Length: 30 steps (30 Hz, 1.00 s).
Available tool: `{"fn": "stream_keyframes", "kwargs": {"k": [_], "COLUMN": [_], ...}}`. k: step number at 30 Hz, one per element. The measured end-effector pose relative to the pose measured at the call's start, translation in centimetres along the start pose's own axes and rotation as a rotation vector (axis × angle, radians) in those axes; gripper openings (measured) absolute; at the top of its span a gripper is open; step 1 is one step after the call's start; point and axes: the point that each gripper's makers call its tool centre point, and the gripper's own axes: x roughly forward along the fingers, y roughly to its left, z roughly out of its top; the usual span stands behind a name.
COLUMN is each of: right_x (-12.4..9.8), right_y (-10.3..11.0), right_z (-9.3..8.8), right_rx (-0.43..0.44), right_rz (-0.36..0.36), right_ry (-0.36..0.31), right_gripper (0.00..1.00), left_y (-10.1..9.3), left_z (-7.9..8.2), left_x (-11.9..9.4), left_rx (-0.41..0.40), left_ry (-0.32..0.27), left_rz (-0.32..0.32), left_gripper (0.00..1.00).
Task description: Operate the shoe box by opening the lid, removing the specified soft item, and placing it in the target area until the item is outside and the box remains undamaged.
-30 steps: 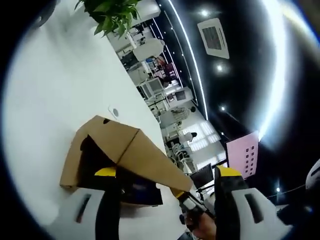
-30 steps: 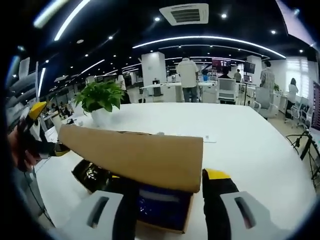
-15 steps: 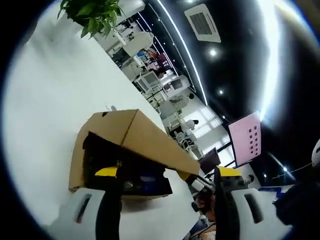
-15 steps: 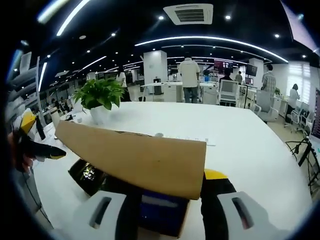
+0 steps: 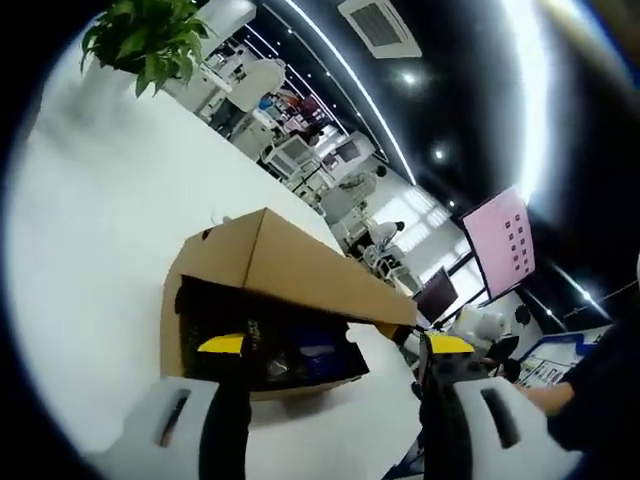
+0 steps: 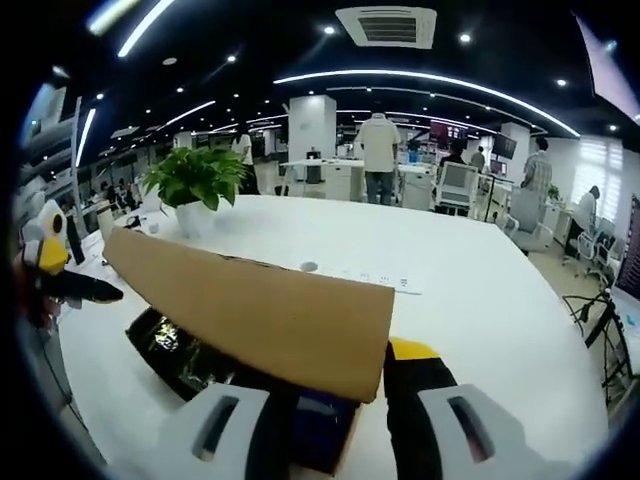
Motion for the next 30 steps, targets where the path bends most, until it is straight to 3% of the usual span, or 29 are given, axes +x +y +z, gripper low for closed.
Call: {"fn": "stream_keyframes", "kwargs": {"k": [4,8,12,16,19,22,25,30], "right_x": [0.2,0.3,0.3,0.4,0.5,0.6,0.6,0.7], "right_y": [-0.5,-1.0,-1.5,-2.2,-2.4,-2.5,-2.7,-2.8], "right_z": [-0.1,0.2,0.4,0.5,0.7,0.8,0.8,0.9], "right_rx": [-0.022,-0.013,-0.012,-0.022,0.007,-0.029,-0.008,0.006], "right_rz": [-0.013,-0.012,-0.027,-0.070,-0.073,-0.097,-0.107,-0.114], "right_ry": [0.026,0.031,0.041,0.051,0.060,0.074,0.079,0.092], "right_gripper": [0.24,0.19,0.12,0.02,0.01,0.00,0.00,0.00], "left_y": [0.6,1.5,1.7,2.1,2.0,2.0,1.8,1.8], "left_z": [-0.3,-1.3,-1.3,-1.5,-2.1,-2.2,-1.8,-1.5], "left_x": [-0.2,-0.7,-0.9,-0.7,-0.3,0.0,0.2,0.3], "left_rx": [0.102,0.222,0.237,0.364,0.441,0.450,0.453,0.532], "left_ry": [0.049,0.142,0.160,0.203,0.256,0.282,0.284,0.331], "left_rz": [0.030,0.064,0.072,0.097,0.086,0.083,0.073,0.068], "left_gripper": [0.65,0.60,0.57,0.57,0.54,0.53,0.49,0.46]}}
